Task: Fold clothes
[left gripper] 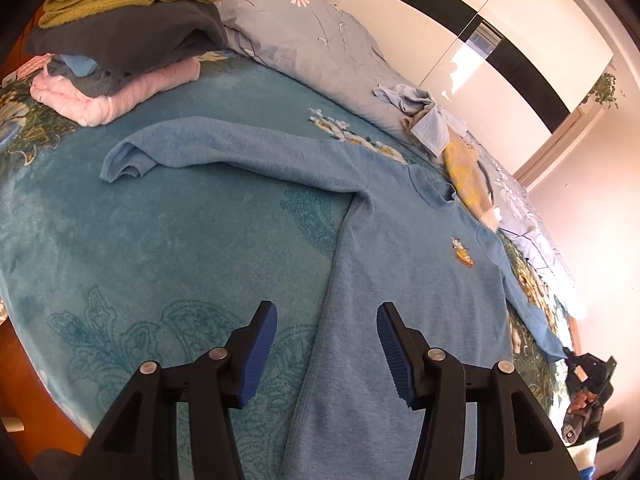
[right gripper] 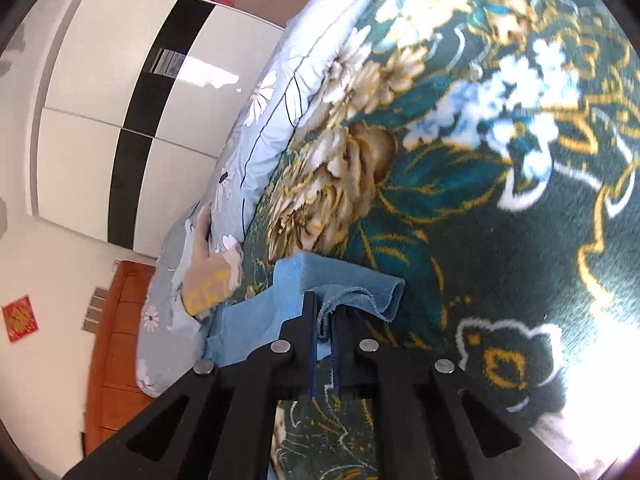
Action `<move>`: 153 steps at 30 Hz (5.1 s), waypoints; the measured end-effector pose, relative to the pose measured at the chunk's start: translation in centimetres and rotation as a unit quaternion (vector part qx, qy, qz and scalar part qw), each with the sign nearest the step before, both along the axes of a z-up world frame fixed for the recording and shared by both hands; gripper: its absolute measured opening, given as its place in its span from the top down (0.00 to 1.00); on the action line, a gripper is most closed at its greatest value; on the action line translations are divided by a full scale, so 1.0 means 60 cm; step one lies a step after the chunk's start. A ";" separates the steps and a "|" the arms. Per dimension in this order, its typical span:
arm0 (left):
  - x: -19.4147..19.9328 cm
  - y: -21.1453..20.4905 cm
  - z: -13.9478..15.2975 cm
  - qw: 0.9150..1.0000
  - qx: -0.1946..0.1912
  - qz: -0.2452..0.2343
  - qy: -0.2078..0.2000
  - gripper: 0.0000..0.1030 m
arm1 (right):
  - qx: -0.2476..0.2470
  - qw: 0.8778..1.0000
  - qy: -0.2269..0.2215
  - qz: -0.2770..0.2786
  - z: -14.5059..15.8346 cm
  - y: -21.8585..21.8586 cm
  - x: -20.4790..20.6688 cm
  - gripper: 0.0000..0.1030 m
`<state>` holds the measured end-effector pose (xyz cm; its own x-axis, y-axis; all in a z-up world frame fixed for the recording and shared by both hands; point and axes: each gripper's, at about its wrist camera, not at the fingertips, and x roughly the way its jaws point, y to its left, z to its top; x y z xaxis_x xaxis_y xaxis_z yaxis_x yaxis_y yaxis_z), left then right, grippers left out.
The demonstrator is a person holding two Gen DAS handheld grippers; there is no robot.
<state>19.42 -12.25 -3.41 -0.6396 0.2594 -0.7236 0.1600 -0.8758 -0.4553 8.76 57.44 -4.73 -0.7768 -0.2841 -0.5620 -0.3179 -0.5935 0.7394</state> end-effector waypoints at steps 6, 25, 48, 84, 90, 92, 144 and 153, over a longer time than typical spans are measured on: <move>0.004 -0.027 -0.014 1.000 0.010 0.020 -0.008 0.45 | 0.209 0.976 -0.053 0.025 0.030 -0.020 -0.001 0.97; -0.053 -0.291 -0.068 0.978 0.080 0.187 -0.055 0.45 | 0.265 0.960 -0.004 0.094 0.100 -0.202 -0.003 0.62; -0.060 -0.384 -0.182 0.810 0.443 0.376 -0.078 0.68 | 0.227 0.903 0.008 0.365 0.027 -0.554 -0.093 0.62; -0.080 -0.290 -0.169 0.924 0.241 0.298 0.006 0.81 | 0.213 0.903 -0.007 0.374 0.005 -0.535 -0.096 0.62; -0.091 -0.287 -0.147 0.930 0.195 0.310 0.014 0.90 | 0.204 0.906 -0.003 0.370 0.003 -0.517 -0.102 0.62; -0.101 -0.274 -0.132 0.936 0.177 0.304 0.022 0.96 | 0.201 0.907 -0.001 0.369 0.003 -0.512 -0.104 0.62; -0.259 0.154 -0.072 0.981 -0.177 -0.055 -0.060 0.47 | 0.173 0.907 0.001 0.384 -0.002 -0.504 -0.207 0.60; -0.259 0.107 -0.083 0.994 -0.093 -0.019 -0.045 0.47 | 0.153 0.909 -0.032 0.386 -0.021 -0.535 -0.260 0.73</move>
